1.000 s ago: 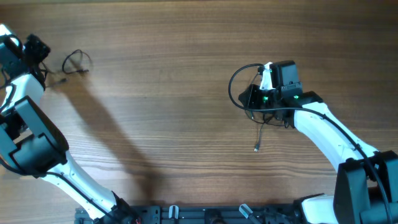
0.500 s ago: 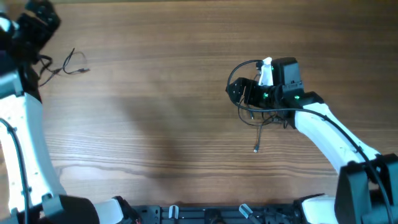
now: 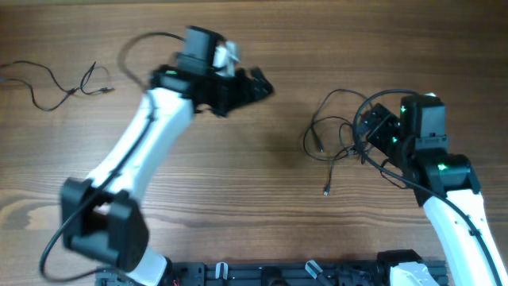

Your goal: Untangle cables

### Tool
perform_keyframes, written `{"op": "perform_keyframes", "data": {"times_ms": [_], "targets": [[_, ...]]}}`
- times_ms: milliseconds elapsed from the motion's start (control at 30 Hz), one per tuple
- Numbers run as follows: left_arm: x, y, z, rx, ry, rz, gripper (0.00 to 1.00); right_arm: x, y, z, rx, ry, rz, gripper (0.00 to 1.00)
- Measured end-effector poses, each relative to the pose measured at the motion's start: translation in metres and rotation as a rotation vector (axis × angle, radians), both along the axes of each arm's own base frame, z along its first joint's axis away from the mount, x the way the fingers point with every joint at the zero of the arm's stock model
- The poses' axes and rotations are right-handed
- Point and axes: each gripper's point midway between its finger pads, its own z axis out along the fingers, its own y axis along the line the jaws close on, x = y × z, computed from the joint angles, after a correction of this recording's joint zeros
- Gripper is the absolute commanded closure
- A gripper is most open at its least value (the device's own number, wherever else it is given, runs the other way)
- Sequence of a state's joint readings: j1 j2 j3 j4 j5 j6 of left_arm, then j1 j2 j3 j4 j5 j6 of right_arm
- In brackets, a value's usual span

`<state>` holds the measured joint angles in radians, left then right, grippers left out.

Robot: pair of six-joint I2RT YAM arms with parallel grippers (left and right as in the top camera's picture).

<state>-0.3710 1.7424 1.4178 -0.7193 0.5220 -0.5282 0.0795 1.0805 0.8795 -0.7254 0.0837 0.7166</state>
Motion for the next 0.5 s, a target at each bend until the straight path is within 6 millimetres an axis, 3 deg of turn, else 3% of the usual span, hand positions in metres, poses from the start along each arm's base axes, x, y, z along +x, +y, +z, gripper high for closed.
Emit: {"op": "perform_keyframes", "data": {"times_ms": [167, 233, 500], "targets": [[-0.038, -0.066, -0.062, 0.041, 0.157, -0.110, 0.21, -0.005, -0.018, -0.003, 0.001, 0.020, -0.096, 0.00], [-0.051, -0.082, -0.074, 0.048, 0.192, -0.126, 0.23, -0.008, -0.022, -0.005, 0.003, 0.033, -0.113, 0.00], [-0.074, -0.113, -0.099, 0.097, 0.292, -0.030, 0.38, -0.022, -0.031, -0.013, -0.025, 0.097, -0.145, 0.00]]}}
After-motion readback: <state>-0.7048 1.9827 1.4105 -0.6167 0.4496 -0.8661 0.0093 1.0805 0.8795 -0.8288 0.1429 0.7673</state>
